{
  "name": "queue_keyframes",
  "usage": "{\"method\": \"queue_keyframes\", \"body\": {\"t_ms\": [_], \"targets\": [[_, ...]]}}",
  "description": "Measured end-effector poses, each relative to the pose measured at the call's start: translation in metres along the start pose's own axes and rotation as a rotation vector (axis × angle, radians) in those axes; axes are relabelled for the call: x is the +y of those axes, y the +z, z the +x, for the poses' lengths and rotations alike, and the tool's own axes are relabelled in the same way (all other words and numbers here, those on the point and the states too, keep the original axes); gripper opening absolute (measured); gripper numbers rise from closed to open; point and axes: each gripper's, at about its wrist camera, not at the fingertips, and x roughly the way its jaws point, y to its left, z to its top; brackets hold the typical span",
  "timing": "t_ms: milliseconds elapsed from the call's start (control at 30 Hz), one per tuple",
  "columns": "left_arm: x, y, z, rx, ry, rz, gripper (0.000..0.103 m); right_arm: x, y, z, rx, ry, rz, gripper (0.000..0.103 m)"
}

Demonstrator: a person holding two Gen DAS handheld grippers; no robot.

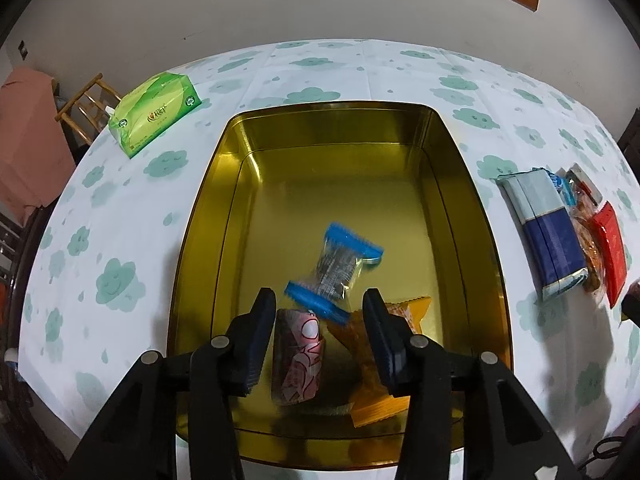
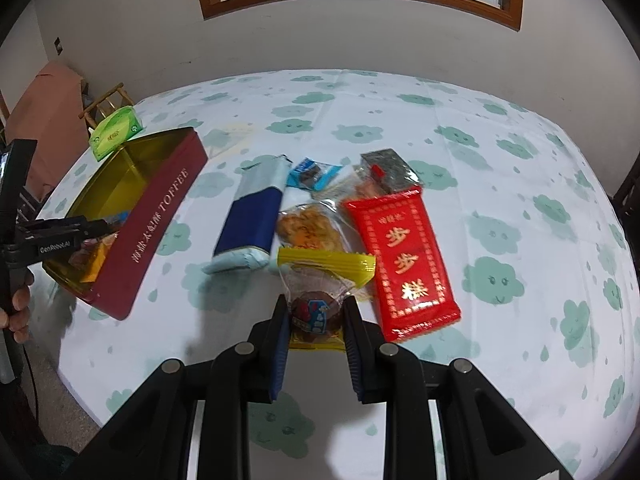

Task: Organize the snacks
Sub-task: 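Carry the blue-wrapped candy into the tin and open the left tool, then lower the yellow-striped candy into the tin and open the right tool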

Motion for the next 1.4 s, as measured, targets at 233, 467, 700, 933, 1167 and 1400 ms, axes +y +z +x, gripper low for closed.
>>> {"method": "queue_keyframes", "body": {"t_ms": [233,467,700,933,1167,1400], "targets": [[0.013,-0.001,-0.016,-0.046,-0.027,-0.031,0.056,0.025,0.015,0.001,-0.013,0.038,-0.034,0.025],[0.037,-0.006,-0.039,-0.092,-0.039,-0.097,0.066,0.071,0.039,0.004,-0.038,0.127,-0.101,0.025],[0.068,-0.019,-0.051,-0.098,0.004,-0.165,0.066,0.136,0.064,0.014,-0.037,0.217,-0.206,0.025],[0.098,-0.038,-0.059,-0.092,0.020,-0.249,0.067,0.174,0.075,0.035,0.006,0.252,-0.253,0.025],[0.114,-0.050,-0.057,-0.068,0.032,-0.294,0.067,0.193,0.074,0.056,0.053,0.255,-0.281,0.025],[0.109,-0.051,-0.054,-0.056,0.026,-0.292,0.067,0.200,0.071,0.072,0.082,0.252,-0.286,0.026]]}}
